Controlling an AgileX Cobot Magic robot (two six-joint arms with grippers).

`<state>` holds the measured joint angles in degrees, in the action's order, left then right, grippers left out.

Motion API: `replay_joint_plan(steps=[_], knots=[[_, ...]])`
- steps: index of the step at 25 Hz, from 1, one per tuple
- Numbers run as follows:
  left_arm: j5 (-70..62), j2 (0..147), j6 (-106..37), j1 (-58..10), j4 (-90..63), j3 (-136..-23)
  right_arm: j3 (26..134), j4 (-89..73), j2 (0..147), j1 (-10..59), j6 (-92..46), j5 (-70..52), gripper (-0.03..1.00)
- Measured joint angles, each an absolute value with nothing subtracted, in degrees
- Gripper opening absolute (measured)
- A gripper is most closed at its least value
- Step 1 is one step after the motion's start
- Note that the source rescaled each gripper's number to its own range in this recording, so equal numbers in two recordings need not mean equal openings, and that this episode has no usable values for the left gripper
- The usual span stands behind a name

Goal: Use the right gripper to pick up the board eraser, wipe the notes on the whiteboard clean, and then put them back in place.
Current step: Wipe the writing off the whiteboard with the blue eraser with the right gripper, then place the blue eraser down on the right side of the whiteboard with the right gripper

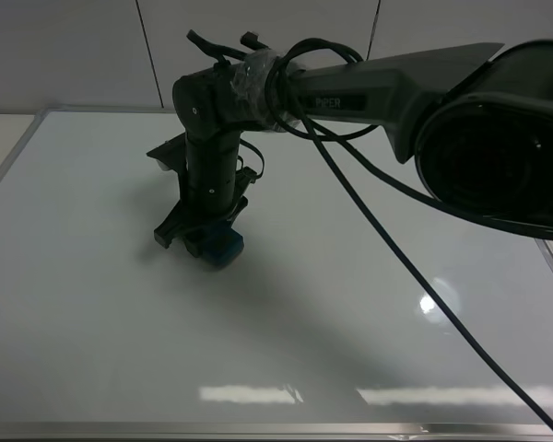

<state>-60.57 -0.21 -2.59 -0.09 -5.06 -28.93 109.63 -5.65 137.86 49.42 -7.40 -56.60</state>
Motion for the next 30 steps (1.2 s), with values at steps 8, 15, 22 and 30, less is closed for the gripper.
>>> replay_joint_plan(steps=[8, 15, 22, 30], knots=[[-60.6, -0.2, -2.6, -0.1, -5.1, -28.9, 109.6, -6.3, 137.9, 45.5, -3.7, -56.0, 0.0], [-60.6, -0.2, -2.6, -0.1, -5.1, -28.9, 109.6, -6.2, 137.9, 40.9, -1.8, -56.3, 0.0], [-60.6, -0.2, -2.6, -0.1, -5.1, -28.9, 109.6, -6.6, 137.3, 37.3, -0.9, -58.6, 0.0], [-60.6, -0.2, -2.6, -0.1, -5.1, -28.9, 108.9, -5.2, 133.3, 35.0, -1.4, -63.2, 0.0]])
